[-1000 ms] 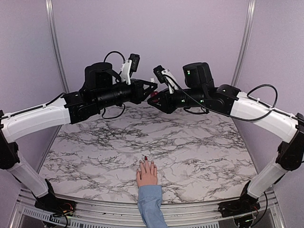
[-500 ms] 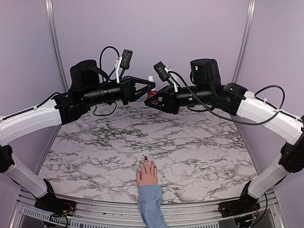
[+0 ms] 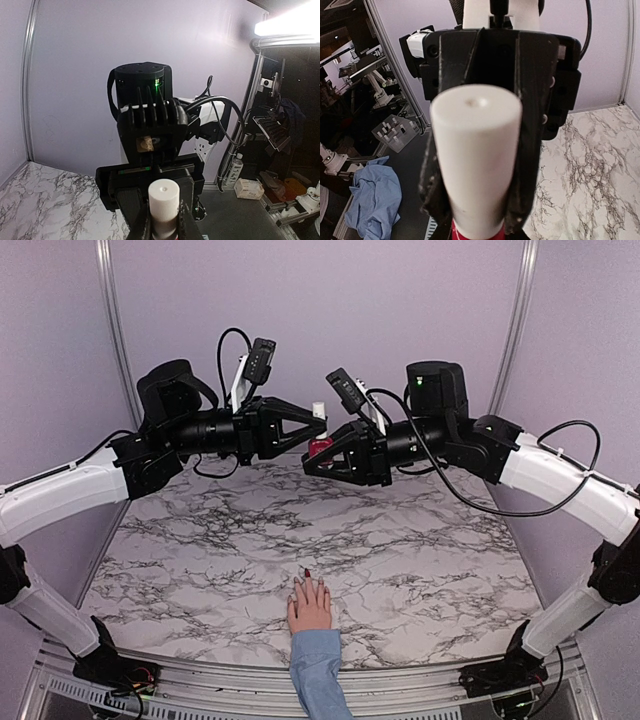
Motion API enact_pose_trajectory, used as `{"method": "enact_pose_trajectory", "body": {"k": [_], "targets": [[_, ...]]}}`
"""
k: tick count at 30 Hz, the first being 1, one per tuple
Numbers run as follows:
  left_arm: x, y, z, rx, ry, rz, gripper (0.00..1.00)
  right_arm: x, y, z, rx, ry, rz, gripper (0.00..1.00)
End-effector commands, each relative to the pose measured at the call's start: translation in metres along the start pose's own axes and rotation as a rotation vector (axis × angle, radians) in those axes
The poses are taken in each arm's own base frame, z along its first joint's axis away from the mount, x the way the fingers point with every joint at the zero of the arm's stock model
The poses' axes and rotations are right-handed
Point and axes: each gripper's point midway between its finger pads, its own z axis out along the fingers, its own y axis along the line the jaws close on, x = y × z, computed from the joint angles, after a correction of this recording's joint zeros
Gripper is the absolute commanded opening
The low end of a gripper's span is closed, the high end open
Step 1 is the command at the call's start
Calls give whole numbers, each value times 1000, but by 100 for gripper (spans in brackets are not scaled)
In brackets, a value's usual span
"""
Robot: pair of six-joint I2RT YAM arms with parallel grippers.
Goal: Paint the nails
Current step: Screw the nail polish bottle cap onto the nail polish bottle.
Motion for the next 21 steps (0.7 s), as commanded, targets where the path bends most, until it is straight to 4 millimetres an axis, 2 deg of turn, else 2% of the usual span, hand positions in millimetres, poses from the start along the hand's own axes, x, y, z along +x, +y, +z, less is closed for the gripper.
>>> {"method": "enact_pose_trajectory", "body": {"k": [1,5,8,15,17,19,21], "targets": [[32,-6,7,95,82,-71,0,-47,39,-13,-97,-130,-191,0],[25,-1,3,69,54,-57,0,-42,35,-11,-85,-117,-191,0],[19,3,0,45,35,-48,5,-38,30,-9,-65,-105,-183,0],[-5,26,-14,-99,-55,-24,28,-31,11,-11,34,-94,-150,0],[-11,32,-19,-148,-81,-6,35,-28,-3,-12,111,-87,-119,0],[-19,39,-24,-212,-111,6,44,-24,-25,-15,235,-73,-78,0],[-23,50,-31,-295,-141,14,47,-21,-48,-22,368,-59,-47,0]]}}
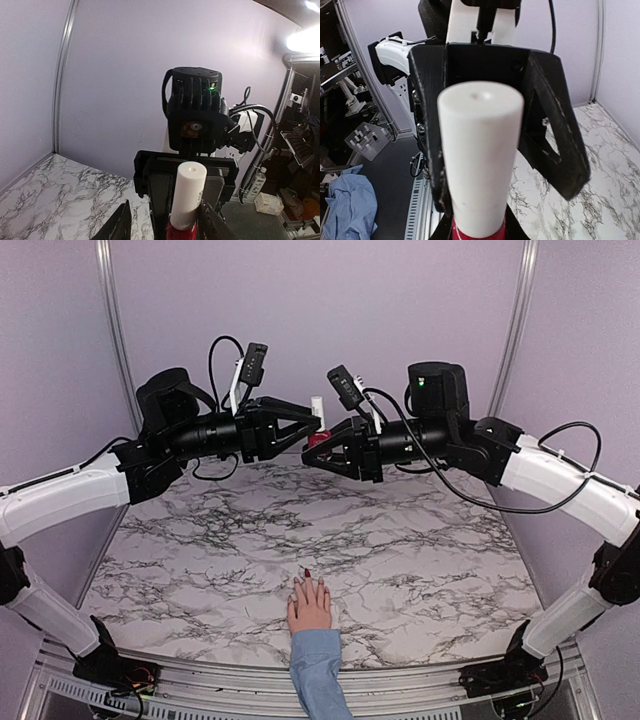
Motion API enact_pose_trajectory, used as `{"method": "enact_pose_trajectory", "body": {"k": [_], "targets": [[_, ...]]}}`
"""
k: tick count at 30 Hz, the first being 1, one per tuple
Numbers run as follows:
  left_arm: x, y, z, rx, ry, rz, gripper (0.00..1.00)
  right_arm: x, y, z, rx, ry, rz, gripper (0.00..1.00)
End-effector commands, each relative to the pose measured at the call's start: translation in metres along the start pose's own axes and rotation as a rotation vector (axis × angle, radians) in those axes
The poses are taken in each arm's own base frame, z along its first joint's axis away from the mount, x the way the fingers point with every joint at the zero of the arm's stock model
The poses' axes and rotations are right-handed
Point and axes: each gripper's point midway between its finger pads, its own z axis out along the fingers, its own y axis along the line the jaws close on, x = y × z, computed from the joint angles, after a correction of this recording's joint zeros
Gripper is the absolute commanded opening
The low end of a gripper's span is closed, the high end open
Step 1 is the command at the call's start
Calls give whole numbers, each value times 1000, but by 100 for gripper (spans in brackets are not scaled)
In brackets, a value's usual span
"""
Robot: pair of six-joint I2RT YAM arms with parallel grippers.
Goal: Paint the nails
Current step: Screw the nail polish bottle cap onto the nail polish bottle.
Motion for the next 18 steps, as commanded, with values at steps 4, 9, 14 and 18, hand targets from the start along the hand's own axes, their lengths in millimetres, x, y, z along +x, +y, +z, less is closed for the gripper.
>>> {"method": "enact_pose_trajectory", "body": {"k": [4,9,14,18], "targets": [[-23,47,-25,-331,-119,15,47,-13,-56,-28,408,-29,10,0],[-20,62,-30,-422,-131,-13,48,-4,-80,-38,556,-7,48,0],[-11,64,-22,-439,-106,-33,48,4,-91,-37,610,4,88,0],[-2,70,-14,-489,-72,-39,48,10,-96,-34,634,25,107,0]]}}
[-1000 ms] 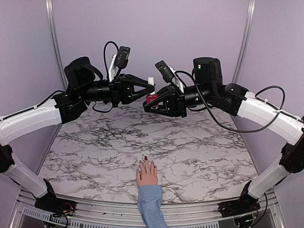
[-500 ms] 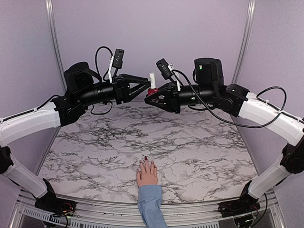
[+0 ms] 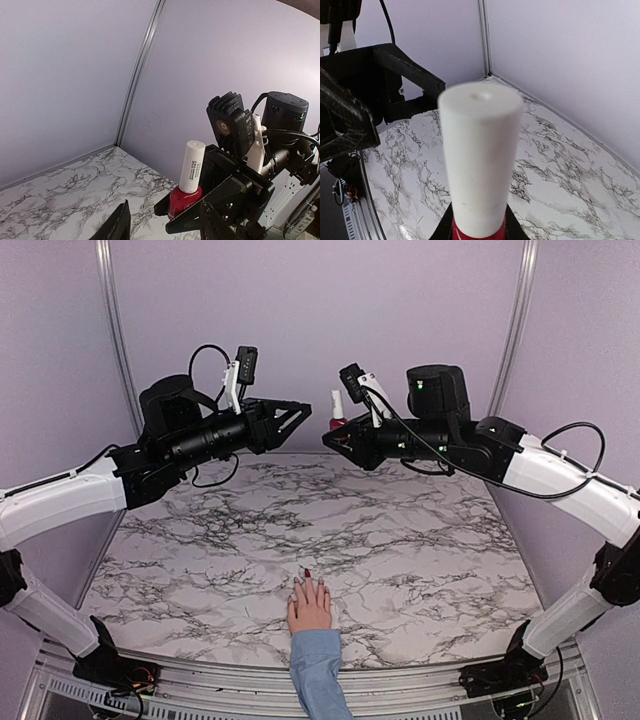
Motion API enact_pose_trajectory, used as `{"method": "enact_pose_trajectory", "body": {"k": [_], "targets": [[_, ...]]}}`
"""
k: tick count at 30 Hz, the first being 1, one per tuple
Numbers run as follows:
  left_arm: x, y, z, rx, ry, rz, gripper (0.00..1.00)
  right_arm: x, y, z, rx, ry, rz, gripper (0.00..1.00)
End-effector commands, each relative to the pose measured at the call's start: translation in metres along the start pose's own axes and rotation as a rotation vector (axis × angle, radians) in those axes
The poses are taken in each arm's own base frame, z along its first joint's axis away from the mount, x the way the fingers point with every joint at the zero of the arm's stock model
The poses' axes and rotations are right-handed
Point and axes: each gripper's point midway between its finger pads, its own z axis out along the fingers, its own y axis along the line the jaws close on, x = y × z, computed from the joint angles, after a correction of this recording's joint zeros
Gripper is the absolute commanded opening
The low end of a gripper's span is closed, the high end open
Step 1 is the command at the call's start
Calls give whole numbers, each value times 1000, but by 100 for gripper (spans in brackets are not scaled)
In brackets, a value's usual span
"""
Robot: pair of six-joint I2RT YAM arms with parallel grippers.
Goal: Paint the nails
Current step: Screw the nail polish bottle cap onto the nail polish bottle.
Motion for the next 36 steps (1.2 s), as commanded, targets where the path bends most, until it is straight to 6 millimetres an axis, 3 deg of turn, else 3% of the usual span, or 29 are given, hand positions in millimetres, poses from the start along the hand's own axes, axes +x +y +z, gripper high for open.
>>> {"method": "enact_pose_trajectory", "body": {"k": [1,12,21,26,36], "targets": [[3,4,8,-70,17,-5,48,-2,-7,1,67,5,26,0],[16,-17,33,-28,44,-1,48,7,-6,8,87,39,20,0],[21,-14,47,-43,47,-33,40,10,-3,12,72,50,14,0],[21,-11,48,-54,45,-23,33,12,-2,14,66,57,7,0],[21,-11,48,-58,45,-1,1,9,0,14,53,62,-14,0]]}}
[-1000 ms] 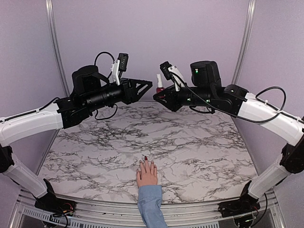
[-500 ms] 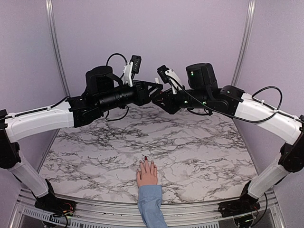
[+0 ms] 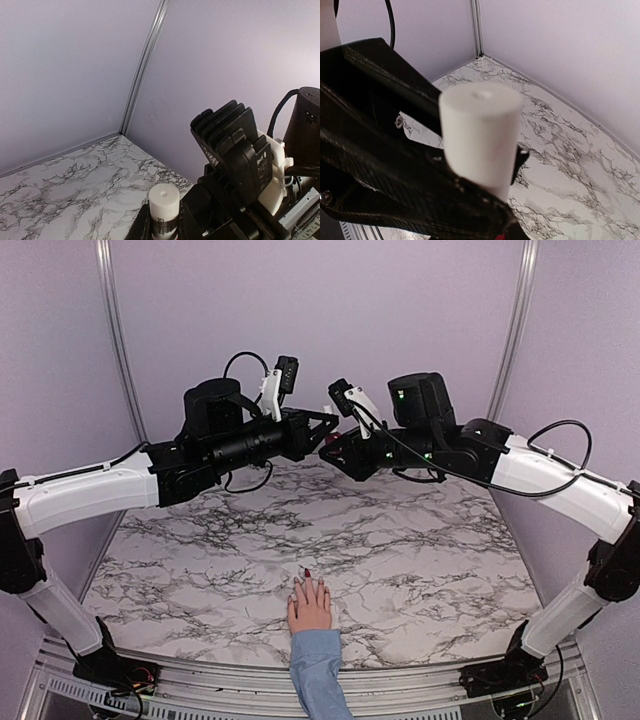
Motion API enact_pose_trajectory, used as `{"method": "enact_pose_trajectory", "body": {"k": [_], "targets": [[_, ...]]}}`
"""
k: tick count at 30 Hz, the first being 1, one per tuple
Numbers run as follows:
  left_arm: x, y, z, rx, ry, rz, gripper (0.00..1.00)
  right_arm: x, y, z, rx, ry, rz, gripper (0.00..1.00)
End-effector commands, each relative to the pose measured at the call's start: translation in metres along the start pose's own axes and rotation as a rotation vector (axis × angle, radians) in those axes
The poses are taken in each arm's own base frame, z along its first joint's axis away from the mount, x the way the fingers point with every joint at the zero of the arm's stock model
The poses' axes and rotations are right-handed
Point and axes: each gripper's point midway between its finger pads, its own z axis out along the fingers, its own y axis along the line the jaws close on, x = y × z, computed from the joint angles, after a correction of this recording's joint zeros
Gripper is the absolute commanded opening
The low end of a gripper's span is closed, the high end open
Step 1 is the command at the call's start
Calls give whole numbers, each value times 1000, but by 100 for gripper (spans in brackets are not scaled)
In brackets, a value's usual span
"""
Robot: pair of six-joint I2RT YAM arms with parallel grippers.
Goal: Paint the nails
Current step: Screw the nail polish bottle cap onto the nail polish bottle.
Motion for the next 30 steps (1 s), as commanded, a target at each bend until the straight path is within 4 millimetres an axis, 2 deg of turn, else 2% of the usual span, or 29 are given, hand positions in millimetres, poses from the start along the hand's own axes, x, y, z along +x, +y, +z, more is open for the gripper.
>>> {"method": "enact_pose_trajectory", "body": {"k": [1,11,16,30], "targets": [[-12,-7,0,21,-20,15,0,-19,9,-5,-27,-39,-25,0],[-4,-29,-11,201,32,0,0,-42,48,-29,-248,-140,-105,0],[-1,-49,-21,347,58,0,0,-52,67,-46,-367,-193,-135,0],[5,-89,-43,632,107,30,0,-77,121,-105,-701,-353,-282,0]]}}
